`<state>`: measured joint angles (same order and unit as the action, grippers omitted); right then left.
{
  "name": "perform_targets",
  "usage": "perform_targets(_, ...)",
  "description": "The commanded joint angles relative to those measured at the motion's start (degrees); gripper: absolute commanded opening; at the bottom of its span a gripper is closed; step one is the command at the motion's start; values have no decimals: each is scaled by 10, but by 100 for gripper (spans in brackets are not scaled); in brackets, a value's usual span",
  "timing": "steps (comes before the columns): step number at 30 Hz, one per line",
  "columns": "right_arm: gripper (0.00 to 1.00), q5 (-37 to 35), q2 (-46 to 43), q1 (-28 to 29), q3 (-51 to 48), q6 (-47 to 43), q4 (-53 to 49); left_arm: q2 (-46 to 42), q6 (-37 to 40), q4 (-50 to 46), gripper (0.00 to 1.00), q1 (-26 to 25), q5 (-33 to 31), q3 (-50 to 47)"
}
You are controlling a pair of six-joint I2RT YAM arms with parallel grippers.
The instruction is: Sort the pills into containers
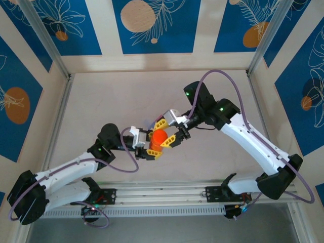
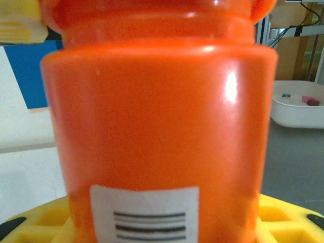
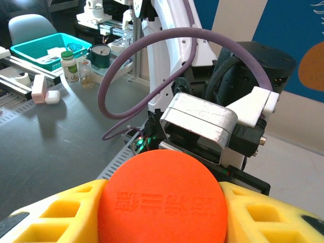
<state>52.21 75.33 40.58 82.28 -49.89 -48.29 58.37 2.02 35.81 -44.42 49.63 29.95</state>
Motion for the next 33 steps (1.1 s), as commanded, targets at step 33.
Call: perform_targets(33, 0, -299, 6, -18, -116, 165, 79, 5, 74, -23, 0, 2, -183, 86)
